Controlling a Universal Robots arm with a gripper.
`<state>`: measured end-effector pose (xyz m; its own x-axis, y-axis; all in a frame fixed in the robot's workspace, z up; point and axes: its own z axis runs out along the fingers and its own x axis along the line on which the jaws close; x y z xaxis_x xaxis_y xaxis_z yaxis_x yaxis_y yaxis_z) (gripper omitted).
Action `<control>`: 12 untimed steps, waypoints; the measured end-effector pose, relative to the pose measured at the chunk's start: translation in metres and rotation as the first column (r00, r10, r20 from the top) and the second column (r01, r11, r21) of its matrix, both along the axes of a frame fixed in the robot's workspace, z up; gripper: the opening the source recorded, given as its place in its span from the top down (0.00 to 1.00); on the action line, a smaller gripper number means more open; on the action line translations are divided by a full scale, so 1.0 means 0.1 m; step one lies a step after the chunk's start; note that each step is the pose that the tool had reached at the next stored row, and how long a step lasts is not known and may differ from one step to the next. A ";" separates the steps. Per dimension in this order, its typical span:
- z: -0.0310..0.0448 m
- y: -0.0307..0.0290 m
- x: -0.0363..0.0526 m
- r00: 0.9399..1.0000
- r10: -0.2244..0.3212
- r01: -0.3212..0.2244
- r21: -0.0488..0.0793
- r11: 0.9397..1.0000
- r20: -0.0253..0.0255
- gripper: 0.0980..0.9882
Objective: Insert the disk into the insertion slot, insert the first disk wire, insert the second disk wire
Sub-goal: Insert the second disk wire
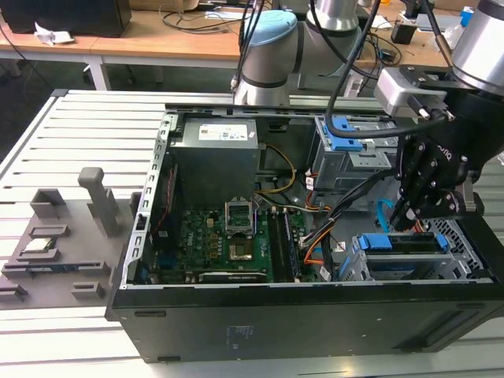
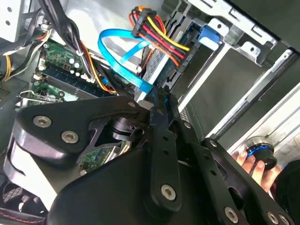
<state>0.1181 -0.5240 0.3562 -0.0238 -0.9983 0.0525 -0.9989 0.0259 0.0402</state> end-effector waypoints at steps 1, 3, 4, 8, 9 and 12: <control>-0.013 -0.002 0.033 1.000 0.000 0.000 0.000 1.000 0.000 0.93; -0.038 -0.009 0.067 1.000 0.000 0.000 0.000 1.000 0.000 0.93; -0.053 -0.013 0.069 1.000 0.000 0.000 0.000 1.000 0.000 0.93; -0.095 -0.023 0.087 1.000 0.000 0.000 0.000 1.000 0.000 0.93; -0.103 -0.023 0.093 1.000 0.000 0.000 0.000 1.000 0.000 0.93; -0.124 -0.024 0.111 1.000 0.000 0.000 0.000 1.000 0.000 0.93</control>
<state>0.1292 -0.5264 0.3438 -0.0239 -0.9983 0.0528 -0.9988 0.0260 0.0404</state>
